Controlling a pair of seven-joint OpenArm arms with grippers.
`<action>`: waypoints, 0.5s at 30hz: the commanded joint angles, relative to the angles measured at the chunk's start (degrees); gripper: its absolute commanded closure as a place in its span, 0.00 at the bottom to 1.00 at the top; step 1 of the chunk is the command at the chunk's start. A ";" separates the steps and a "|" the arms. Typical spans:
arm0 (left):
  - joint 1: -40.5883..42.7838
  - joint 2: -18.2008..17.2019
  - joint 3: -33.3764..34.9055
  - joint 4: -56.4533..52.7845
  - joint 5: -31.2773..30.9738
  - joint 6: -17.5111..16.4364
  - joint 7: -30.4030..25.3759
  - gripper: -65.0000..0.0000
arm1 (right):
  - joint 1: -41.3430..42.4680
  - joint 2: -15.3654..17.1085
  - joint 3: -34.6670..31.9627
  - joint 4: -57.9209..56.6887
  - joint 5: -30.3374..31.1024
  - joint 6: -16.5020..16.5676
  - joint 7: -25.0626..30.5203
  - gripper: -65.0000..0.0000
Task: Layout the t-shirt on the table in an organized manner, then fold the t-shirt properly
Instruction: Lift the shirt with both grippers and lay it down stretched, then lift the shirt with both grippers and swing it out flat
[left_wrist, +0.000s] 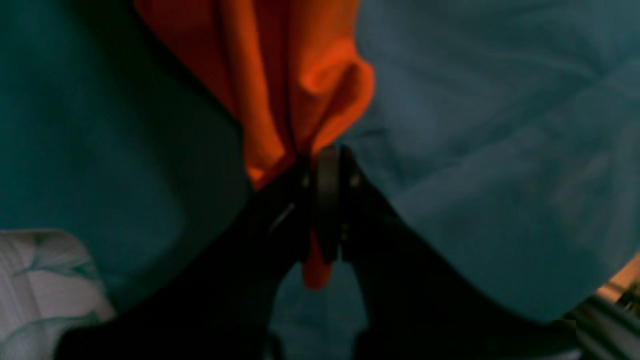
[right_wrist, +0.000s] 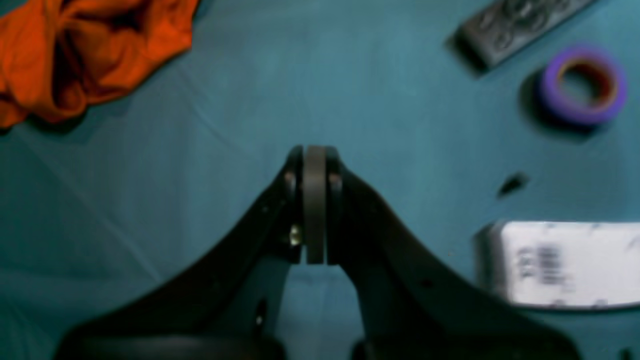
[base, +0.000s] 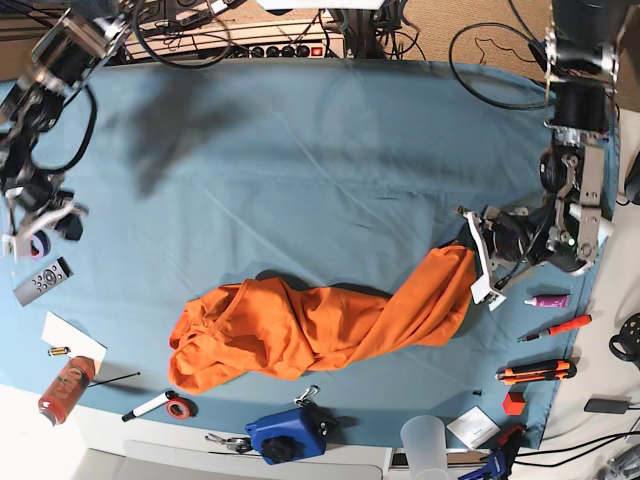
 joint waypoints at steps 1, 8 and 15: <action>-0.79 -0.09 -1.09 1.33 -0.42 0.11 -0.79 1.00 | 0.68 0.68 1.07 1.03 1.36 1.03 1.03 1.00; -0.39 1.29 -1.42 1.42 -0.59 0.11 -1.11 1.00 | -0.11 -0.50 -1.95 1.03 8.33 4.54 -2.78 0.65; -0.42 1.31 -1.42 1.42 -0.63 -0.07 -1.55 1.00 | 3.30 -1.79 -19.58 0.92 2.60 2.78 7.34 0.65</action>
